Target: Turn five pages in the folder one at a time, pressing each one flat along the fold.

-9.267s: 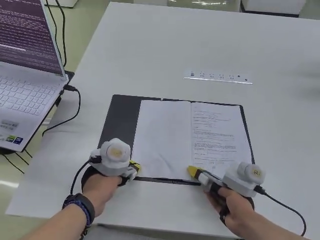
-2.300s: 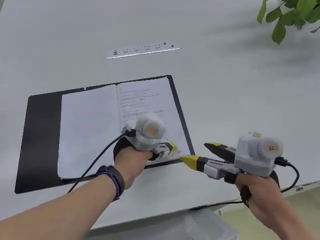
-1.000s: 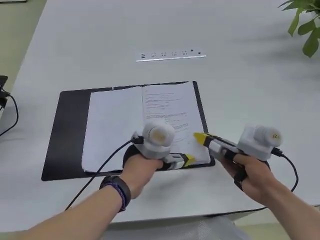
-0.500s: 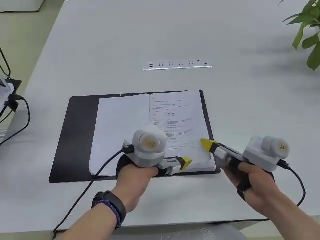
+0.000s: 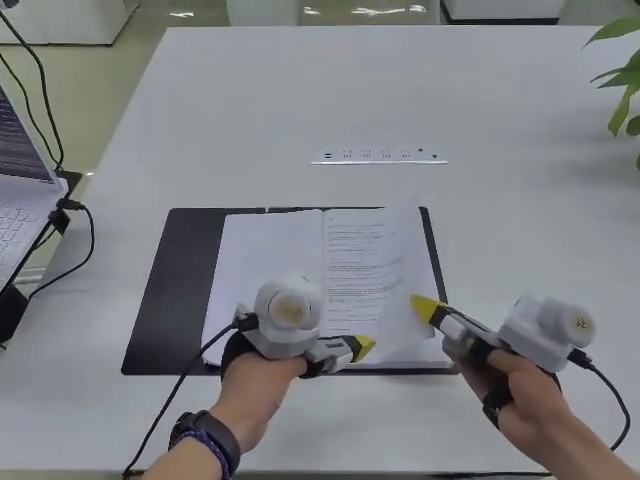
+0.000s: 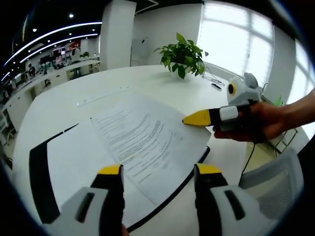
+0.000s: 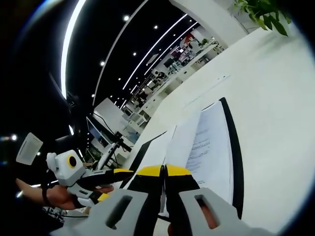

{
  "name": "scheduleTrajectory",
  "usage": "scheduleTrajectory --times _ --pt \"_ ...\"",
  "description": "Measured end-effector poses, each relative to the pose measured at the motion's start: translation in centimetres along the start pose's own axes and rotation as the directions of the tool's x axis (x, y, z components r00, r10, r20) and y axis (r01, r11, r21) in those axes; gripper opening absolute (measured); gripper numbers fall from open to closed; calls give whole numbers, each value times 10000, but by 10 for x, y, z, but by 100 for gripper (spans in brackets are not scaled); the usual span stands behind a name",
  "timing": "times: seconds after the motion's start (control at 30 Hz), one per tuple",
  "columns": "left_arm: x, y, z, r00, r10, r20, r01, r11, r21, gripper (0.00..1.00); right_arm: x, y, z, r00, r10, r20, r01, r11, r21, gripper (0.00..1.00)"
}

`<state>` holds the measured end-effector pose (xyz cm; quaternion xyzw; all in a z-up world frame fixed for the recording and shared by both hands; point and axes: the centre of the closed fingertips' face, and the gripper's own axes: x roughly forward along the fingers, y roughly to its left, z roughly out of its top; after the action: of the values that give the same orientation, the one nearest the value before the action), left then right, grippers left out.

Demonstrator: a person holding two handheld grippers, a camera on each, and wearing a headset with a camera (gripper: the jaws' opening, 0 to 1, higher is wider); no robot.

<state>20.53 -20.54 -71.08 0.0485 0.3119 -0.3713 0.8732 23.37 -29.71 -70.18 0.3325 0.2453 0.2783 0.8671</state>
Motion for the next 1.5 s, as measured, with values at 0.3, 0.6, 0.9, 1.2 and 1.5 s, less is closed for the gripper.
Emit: scheduleTrajectory --times 0.3,0.6,0.9,1.2,1.5 --pt "-18 14 -5 9997 215 118 -215 9997 -67 59 18 20 0 9995 295 -78 -296 9995 -107 0" --pt "-39 33 -15 9982 546 256 -536 9978 -393 60 42 46 -7 9973 675 -286 -682 9974 -238 0" --pt "-60 50 -22 9951 897 410 -866 9936 -726 60 66 67 -18 9927 1020 -651 -1042 9941 -311 0" --pt "-81 68 -28 9902 1264 597 -1195 9871 -1066 61 84 87 -33 9860 1256 -1092 -1310 9905 -431 0" --pt "-96 83 -35 9858 1528 691 -1439 9824 -1188 62 98 103 -47 9792 1404 -1466 -1489 9877 -485 0"
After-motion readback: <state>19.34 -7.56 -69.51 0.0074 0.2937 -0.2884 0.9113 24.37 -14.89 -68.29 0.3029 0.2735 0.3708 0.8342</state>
